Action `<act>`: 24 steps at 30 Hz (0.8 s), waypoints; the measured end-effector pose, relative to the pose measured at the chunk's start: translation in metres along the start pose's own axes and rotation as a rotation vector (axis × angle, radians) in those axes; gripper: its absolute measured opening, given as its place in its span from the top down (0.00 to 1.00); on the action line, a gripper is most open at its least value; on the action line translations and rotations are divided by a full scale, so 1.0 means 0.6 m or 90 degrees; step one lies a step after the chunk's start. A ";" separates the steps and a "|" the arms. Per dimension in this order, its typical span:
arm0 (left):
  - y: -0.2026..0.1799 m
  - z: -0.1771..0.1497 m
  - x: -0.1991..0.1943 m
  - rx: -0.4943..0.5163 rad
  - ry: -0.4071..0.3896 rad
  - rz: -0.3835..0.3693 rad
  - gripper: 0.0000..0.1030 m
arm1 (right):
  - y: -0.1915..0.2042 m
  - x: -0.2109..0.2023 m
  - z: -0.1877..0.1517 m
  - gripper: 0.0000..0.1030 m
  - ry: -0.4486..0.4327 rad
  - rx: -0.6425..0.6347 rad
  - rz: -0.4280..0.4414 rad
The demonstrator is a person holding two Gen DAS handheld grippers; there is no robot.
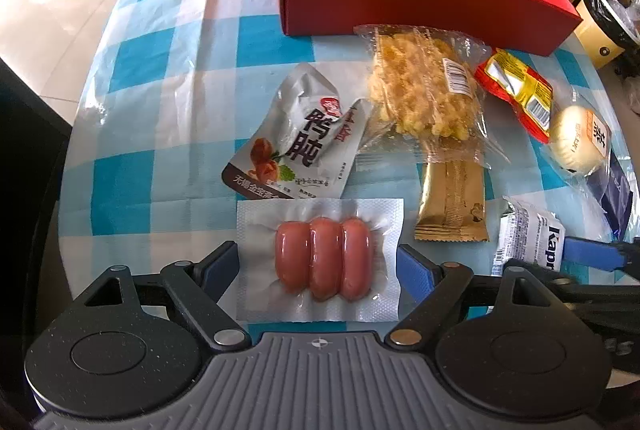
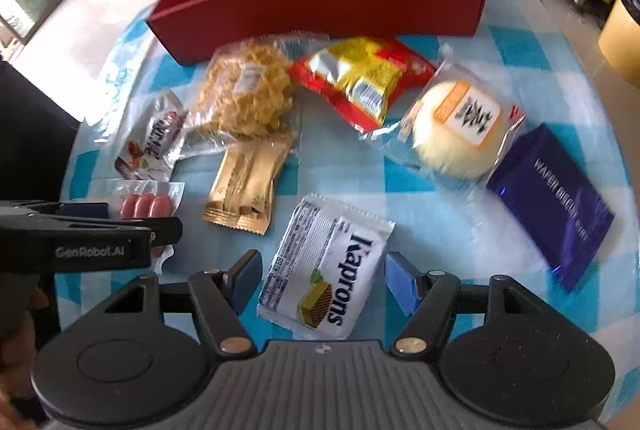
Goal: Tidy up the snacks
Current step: 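Grasp the white Kaprons wafer packet with the right tool, then lift the Kaprons packet with the right tool while left moves over the sausage pack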
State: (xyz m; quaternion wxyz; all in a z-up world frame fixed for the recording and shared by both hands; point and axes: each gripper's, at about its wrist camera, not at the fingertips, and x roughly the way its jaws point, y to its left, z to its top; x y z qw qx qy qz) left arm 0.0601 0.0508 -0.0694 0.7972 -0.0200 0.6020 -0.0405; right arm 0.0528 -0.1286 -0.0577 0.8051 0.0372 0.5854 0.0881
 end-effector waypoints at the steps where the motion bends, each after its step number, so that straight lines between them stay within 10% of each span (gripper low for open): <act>1: -0.002 -0.001 0.000 0.001 -0.001 0.001 0.15 | 0.006 0.005 -0.001 0.37 -0.001 0.001 -0.005; 13: 0.007 -0.003 0.013 0.002 0.007 0.012 0.09 | 0.031 0.024 -0.006 0.26 -0.008 -0.042 -0.032; 24: 0.001 -0.013 0.009 0.033 0.011 0.019 0.11 | 0.048 0.013 -0.025 0.45 -0.026 -0.107 -0.060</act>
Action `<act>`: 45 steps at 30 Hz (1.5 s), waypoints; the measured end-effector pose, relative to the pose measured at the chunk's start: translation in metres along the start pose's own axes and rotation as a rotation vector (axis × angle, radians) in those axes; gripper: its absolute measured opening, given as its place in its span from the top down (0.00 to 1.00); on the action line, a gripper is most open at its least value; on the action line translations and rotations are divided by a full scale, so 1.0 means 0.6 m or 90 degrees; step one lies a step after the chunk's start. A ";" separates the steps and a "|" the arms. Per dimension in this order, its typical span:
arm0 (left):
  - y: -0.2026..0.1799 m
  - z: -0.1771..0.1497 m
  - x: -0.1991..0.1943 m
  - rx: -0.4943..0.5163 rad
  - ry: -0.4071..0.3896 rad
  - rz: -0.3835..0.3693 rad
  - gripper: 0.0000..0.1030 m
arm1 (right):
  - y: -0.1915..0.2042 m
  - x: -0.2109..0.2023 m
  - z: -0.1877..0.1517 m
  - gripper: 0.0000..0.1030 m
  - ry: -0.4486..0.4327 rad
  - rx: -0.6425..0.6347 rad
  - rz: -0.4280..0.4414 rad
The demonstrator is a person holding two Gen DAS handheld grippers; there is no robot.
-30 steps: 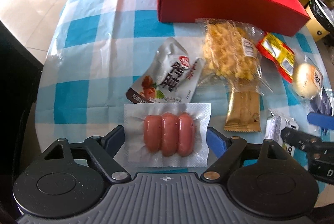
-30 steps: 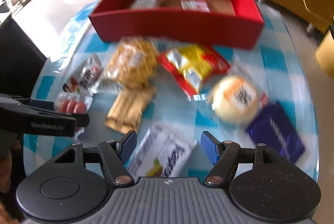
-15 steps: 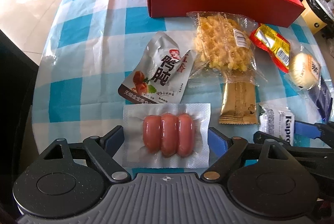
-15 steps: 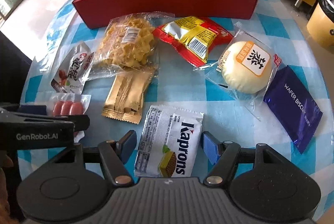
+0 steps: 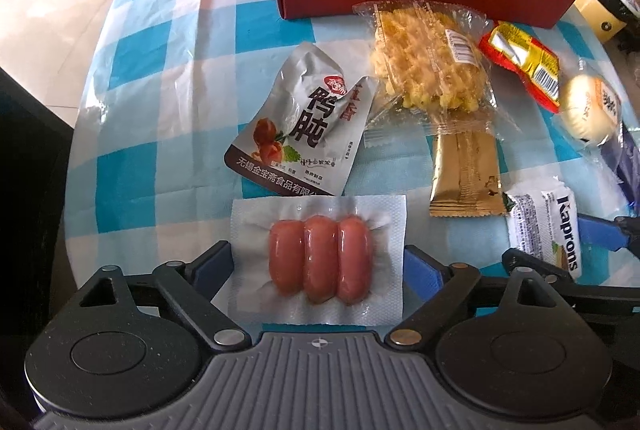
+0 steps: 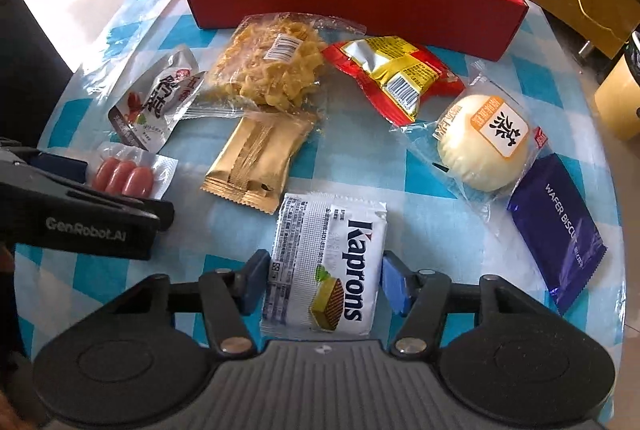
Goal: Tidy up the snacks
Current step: 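Lift the Kaprons packet with the right tool while left moves over the sausage pack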
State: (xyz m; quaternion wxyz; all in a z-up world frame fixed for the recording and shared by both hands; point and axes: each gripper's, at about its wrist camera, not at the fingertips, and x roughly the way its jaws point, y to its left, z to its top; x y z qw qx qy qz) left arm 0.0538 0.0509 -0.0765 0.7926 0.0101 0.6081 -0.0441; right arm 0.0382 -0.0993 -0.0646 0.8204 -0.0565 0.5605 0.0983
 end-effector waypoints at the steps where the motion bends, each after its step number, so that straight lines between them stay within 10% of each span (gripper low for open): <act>1: 0.000 0.001 -0.002 0.000 -0.001 -0.001 0.12 | 0.000 -0.004 0.000 0.45 -0.003 0.000 0.001; 45: -0.021 0.018 -0.074 0.002 -0.066 -0.053 0.19 | -0.024 -0.060 0.016 0.45 -0.081 0.040 0.018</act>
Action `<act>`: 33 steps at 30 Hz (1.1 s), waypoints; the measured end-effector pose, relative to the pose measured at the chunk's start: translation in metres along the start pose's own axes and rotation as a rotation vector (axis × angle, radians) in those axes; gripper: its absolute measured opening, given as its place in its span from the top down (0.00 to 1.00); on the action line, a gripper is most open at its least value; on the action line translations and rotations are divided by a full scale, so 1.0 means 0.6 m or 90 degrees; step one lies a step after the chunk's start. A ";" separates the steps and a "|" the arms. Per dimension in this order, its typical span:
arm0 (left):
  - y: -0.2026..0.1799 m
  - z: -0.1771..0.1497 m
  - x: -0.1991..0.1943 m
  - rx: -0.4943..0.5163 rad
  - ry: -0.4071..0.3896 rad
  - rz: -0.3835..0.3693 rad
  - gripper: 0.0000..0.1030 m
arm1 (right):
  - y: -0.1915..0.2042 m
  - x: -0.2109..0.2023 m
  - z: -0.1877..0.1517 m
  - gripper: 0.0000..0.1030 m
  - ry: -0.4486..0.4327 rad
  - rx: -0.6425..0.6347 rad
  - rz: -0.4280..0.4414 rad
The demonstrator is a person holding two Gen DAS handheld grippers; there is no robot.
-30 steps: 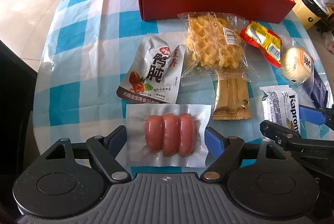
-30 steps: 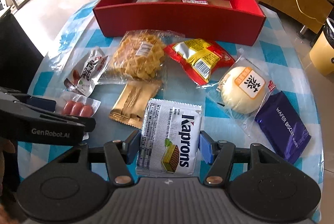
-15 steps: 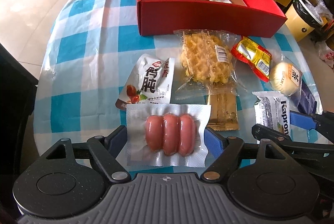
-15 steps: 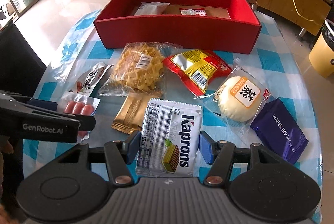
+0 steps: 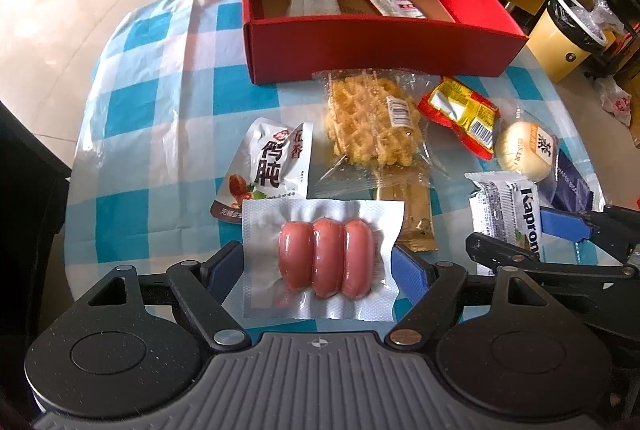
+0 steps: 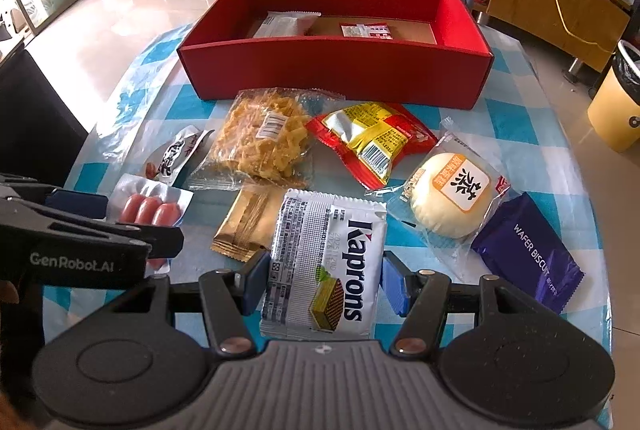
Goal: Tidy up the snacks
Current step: 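Lift the Kaprons packet with the right tool while left moves over the sausage pack, then grasp the sausage pack with the left tool while right carries Kaprons toward the box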
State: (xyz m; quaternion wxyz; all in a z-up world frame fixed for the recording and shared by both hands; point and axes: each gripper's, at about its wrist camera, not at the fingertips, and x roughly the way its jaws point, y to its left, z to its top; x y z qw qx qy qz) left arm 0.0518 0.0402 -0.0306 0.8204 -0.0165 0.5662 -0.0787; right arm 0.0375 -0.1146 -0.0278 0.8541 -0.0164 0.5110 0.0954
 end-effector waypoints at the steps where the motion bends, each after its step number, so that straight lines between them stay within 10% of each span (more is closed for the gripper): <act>1: -0.001 0.000 -0.001 0.000 -0.001 -0.001 0.19 | -0.001 -0.001 0.000 0.45 -0.001 0.001 0.000; 33: -0.022 0.047 -0.044 0.002 -0.078 -0.008 0.19 | -0.028 -0.036 0.052 0.45 -0.066 0.029 0.002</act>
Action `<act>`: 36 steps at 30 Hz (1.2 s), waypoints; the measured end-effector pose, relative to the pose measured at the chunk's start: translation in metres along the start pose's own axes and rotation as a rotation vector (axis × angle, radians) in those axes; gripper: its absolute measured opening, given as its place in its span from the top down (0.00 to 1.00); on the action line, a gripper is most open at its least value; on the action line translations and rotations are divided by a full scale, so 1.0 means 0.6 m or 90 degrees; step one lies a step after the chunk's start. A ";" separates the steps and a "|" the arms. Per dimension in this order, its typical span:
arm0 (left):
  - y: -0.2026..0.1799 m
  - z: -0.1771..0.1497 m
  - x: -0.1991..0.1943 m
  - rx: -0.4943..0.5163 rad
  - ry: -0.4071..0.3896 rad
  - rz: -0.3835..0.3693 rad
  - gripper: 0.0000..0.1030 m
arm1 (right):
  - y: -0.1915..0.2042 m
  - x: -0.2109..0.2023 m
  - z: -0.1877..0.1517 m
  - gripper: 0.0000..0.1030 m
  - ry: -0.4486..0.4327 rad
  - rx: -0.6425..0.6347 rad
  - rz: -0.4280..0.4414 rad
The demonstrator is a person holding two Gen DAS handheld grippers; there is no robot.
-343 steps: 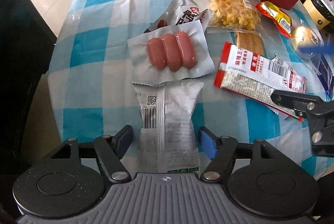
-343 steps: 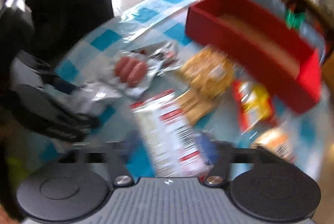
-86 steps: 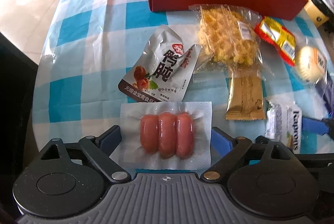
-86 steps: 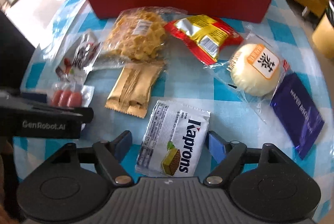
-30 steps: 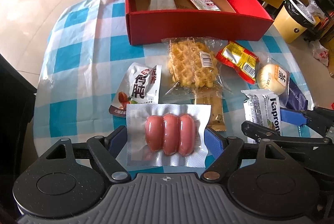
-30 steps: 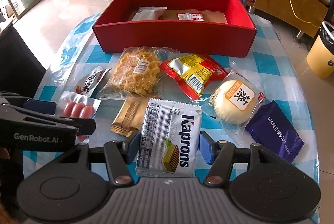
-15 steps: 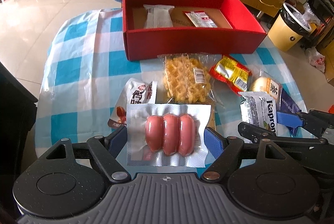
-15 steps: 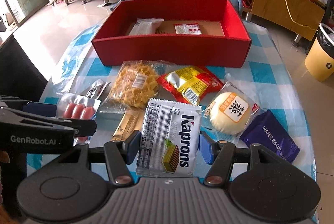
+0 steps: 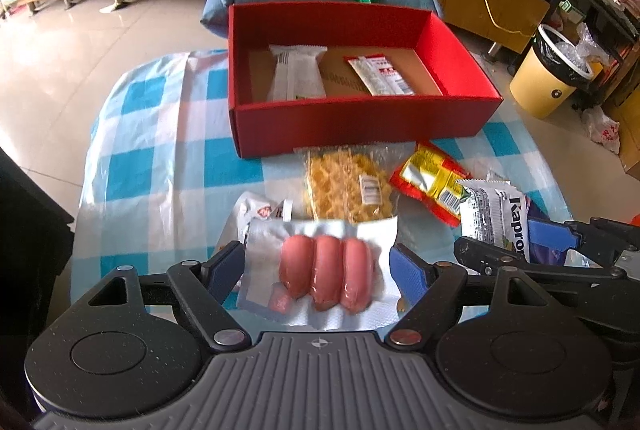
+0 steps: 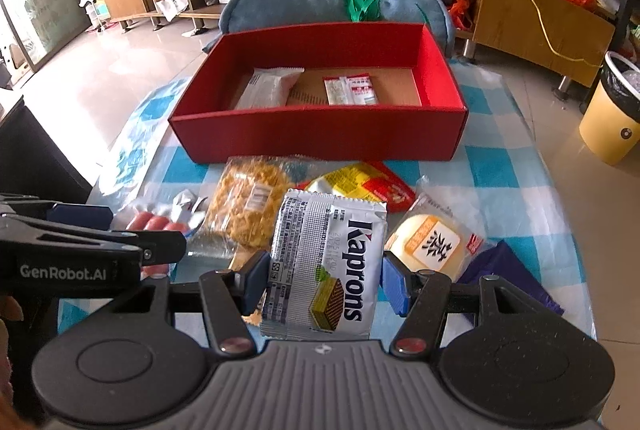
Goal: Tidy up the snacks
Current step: 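Grasp the sausage pack with the left tool while right carries Kaprons toward the box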
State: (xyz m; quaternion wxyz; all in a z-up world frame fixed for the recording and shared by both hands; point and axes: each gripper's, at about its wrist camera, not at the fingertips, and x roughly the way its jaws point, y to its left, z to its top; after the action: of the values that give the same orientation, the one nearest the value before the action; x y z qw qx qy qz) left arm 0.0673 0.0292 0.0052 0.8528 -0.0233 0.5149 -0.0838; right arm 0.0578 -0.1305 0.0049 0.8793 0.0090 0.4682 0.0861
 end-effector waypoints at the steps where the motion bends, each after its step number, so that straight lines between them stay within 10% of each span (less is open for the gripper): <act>1: -0.001 0.003 -0.001 0.000 -0.003 0.001 0.20 | -0.001 0.000 0.003 0.45 -0.002 0.000 -0.001; 36: -0.002 0.170 0.016 -0.035 -0.090 0.014 0.21 | -0.044 0.034 0.174 0.45 -0.082 0.045 0.003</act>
State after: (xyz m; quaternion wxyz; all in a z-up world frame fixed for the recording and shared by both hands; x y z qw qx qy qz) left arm 0.1615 0.0215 0.0449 0.8871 -0.0470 0.4556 -0.0581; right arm 0.1589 -0.1462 0.0444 0.9067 0.0463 0.4133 0.0707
